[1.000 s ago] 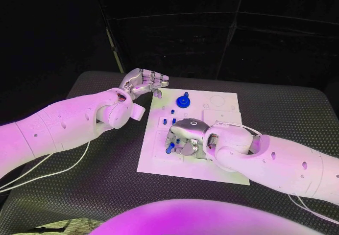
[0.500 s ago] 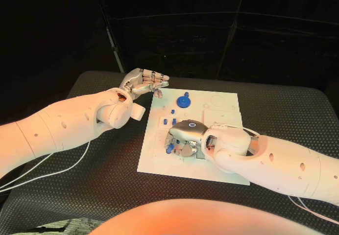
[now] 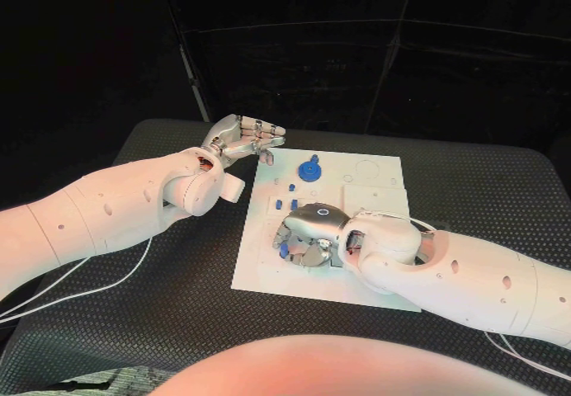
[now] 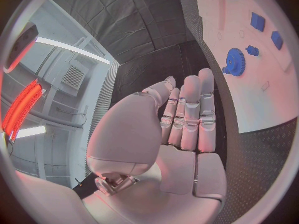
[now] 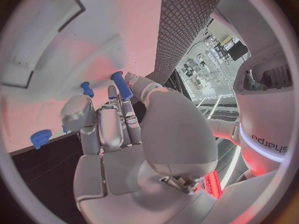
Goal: Assemble the parts on the task board
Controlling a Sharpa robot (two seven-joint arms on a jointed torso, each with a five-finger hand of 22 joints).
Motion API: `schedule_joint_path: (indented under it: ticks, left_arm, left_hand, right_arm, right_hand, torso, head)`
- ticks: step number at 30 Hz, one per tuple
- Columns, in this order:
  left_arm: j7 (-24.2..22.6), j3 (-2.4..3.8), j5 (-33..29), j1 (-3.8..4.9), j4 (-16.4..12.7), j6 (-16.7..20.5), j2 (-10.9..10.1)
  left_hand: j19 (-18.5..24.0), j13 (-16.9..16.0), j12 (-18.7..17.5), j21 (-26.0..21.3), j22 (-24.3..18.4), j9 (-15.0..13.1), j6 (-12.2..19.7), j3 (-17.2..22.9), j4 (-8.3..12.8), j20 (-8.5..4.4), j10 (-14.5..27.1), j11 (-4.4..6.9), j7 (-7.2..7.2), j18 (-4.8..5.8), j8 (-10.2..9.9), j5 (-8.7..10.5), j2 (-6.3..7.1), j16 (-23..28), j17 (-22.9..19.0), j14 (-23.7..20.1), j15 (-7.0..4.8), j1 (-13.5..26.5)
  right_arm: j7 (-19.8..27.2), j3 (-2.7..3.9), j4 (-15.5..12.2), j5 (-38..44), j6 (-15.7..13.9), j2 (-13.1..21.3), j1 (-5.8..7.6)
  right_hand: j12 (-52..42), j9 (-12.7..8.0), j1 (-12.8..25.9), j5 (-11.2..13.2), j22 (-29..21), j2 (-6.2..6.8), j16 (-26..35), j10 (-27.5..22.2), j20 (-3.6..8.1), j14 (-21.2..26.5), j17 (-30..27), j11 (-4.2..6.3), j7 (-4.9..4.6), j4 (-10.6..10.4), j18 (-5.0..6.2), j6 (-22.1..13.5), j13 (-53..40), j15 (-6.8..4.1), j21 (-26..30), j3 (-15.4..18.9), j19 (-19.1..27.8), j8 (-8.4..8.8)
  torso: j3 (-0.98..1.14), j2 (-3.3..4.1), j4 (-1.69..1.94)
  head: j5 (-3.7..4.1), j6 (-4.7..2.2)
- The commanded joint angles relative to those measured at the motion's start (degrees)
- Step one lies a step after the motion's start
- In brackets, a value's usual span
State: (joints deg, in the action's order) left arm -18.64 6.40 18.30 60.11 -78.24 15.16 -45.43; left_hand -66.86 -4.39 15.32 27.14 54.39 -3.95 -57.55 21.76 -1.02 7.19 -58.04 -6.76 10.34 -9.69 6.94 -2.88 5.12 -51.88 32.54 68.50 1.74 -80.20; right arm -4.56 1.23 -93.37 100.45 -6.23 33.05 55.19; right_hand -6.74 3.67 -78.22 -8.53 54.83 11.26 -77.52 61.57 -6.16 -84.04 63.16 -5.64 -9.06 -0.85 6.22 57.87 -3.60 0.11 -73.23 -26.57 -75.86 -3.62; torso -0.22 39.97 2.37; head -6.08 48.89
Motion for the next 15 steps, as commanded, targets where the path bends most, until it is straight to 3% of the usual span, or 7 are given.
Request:
schedule_joint_path:
  ticks: [1, 6, 10, 15]
  left_arm:
    - [-0.05, 0.07, -0.22, 0.09, -0.06, -0.73, 0.02]
    - [0.06, 0.07, -0.22, 0.09, -0.02, -0.83, 0.02]
    - [0.13, 0.07, -0.22, 0.09, 0.0, -0.94, 0.02]
    - [0.21, 0.07, -0.22, 0.09, 0.05, -1.07, -0.09]
  left_hand:
    - [0.22, 0.02, 0.4, -0.38, -0.06, 0.05, 0.15, 0.17, 0.0, 0.25, 0.41, -0.06, 0.22, -0.75, 0.16, -0.25, -0.31, 0.21, -0.08, -0.39, 0.06, 0.22]
    - [0.22, 0.02, 0.4, -0.38, -0.06, 0.05, 0.15, 0.17, 0.0, 0.25, 0.41, -0.06, 0.22, -0.75, 0.16, -0.25, -0.31, 0.21, -0.08, -0.39, 0.06, 0.22]
    - [0.22, 0.02, 0.42, -0.4, -0.08, 0.05, 0.17, 0.15, -0.01, 0.26, 0.44, -0.07, 0.22, -0.74, 0.16, -0.25, -0.29, 0.21, -0.1, -0.4, 0.07, 0.25]
    - [0.22, 0.02, 0.42, -0.4, -0.08, 0.05, 0.17, 0.15, -0.01, 0.26, 0.44, -0.07, 0.22, -0.74, 0.16, -0.25, -0.29, 0.21, -0.1, -0.4, 0.07, 0.25]
  right_arm:
    - [1.86, 0.01, -0.17, -1.11, -3.31, 0.03, 0.06]
    - [2.76, 0.01, -0.3, -1.88, -5.05, 0.13, 0.06]
    - [4.0, 0.01, -0.8, -2.7, -7.57, 0.7, 0.04]
    - [5.46, 0.05, -3.74, -5.47, -10.83, 4.39, -0.02]
  right_hand:
    - [0.15, -0.02, 0.46, -0.29, -0.19, -0.04, 0.3, -0.53, -0.24, -1.08, -0.05, -0.1, 0.1, 0.1, 0.19, -0.72, -0.06, 0.51, 0.24, 0.47, 0.21, 0.15]
    - [-0.36, -0.02, 0.61, -0.43, -0.6, -0.23, 0.37, -1.42, -0.23, -1.03, -0.21, -0.06, 0.36, 0.35, 0.27, -2.5, -0.15, 0.5, 0.5, 1.67, 0.38, 0.16]
    - [-0.91, -0.06, 0.5, -0.57, -1.54, -0.42, 0.57, -2.57, -0.27, -0.92, -0.6, -0.14, 1.1, 0.75, 0.4, -5.13, -0.18, 0.52, 1.02, 3.07, 0.73, 0.18]
    - [-1.87, 0.0, 0.22, -0.75, -2.87, -0.69, 1.19, -3.66, -0.31, -0.65, -1.75, -0.2, 1.8, 1.18, 0.63, -7.44, -0.27, 0.59, 1.78, 4.88, 1.24, 0.13]
  torso:
    - [0.01, 0.0, -0.03]
    - [0.0, -0.03, -0.01]
    - [0.02, -0.05, 0.02]
    - [0.03, -0.1, -0.01]
  head:
    - [-0.01, -0.01]
    - [0.06, -0.01]
    - [0.13, -0.17]
    - [0.38, -0.46]
